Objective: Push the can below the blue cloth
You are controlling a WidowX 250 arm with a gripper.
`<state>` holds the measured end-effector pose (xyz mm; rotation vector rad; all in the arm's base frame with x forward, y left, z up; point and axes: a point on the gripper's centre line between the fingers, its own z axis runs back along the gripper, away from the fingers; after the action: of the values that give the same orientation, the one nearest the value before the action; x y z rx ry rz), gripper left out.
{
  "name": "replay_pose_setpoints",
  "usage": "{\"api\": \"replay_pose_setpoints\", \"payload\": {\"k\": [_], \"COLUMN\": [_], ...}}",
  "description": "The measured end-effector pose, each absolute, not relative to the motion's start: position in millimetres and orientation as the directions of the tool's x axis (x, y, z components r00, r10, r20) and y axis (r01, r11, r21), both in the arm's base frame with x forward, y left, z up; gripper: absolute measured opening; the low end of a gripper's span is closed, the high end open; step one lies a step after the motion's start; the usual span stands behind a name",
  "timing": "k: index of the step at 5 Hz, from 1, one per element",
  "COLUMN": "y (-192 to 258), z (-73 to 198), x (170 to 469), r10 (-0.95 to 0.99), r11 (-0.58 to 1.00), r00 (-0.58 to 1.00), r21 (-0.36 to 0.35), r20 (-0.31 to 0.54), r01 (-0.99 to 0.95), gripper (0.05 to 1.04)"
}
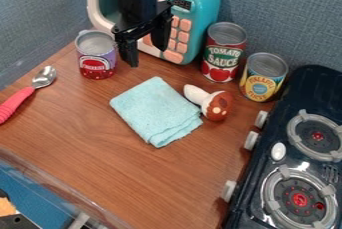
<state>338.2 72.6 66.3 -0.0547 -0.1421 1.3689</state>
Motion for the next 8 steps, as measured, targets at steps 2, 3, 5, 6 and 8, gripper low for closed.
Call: {"api": "replay_pose_setpoints", "payload": {"k": [2, 3, 5, 6, 8], "y": [94.7, 111.3, 144.5, 178.2, 235.2], "z": [59.3, 61.1, 69.2, 81.4, 63.0], "x": [336.9, 335.3, 332.3, 330.4, 332.4], "r10": [0.981, 0.972, 0.96, 0.964, 0.981], "r11": [0.195, 0.233, 0.274, 0.245, 0.111], "r00": [0.192, 0.23, 0.264, 0.224, 0.086], "r21": [-0.104, -0.119, -0.129, -0.149, -0.139], "r20": [0.037, 0.039, 0.091, 0.14, 0.176], "r01": [-0.975, -0.965, -0.953, -0.958, -0.984], "gripper": [1.001, 1.001, 1.001, 1.001, 1.001]}}
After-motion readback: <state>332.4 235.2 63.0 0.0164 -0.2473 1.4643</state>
